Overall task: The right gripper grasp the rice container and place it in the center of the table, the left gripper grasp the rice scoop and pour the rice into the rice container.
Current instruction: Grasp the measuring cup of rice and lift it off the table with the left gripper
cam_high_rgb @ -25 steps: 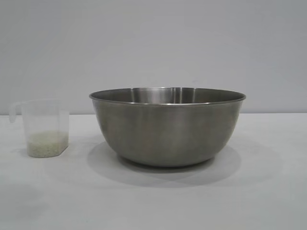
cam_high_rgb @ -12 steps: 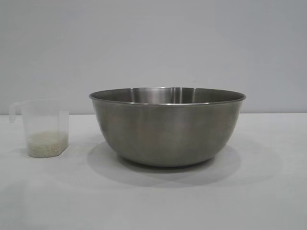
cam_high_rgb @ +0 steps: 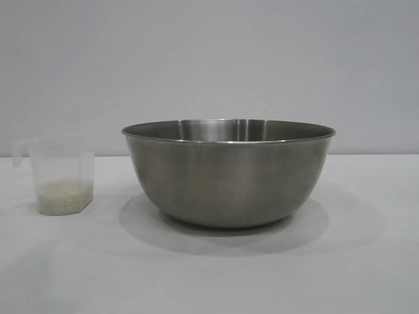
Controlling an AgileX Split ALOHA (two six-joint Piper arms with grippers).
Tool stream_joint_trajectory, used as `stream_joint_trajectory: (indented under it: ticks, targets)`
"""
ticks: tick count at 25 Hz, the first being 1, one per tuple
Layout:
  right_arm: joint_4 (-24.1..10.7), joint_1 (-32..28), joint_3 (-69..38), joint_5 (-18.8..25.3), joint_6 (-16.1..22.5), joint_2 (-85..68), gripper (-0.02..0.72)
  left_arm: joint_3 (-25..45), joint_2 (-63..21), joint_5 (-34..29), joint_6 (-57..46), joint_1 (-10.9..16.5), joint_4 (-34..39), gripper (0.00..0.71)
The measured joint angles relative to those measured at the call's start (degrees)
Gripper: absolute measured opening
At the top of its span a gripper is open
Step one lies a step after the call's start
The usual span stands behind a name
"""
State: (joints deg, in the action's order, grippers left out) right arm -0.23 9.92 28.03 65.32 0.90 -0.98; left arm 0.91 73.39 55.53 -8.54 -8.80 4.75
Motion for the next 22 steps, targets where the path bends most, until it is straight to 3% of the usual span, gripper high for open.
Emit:
stream_joint_trajectory:
  ticks: [3,10,22]
  targets:
    - [0.10,0.00,0.00,0.00,0.00,0.00,0.534,0.00,9.74,8.09,-0.22,0.00,0.70,0.424]
    - [0.10,0.00,0.00,0.00,0.00,0.00,0.534,-3.51,28.21,9.47,-0.71,0.00,0.92,0.424]
    - [0.10,0.00,0.00,0.00,0.00,0.00,0.534,-8.56,31.24,9.61,-1.84,0.00,2.20,0.424]
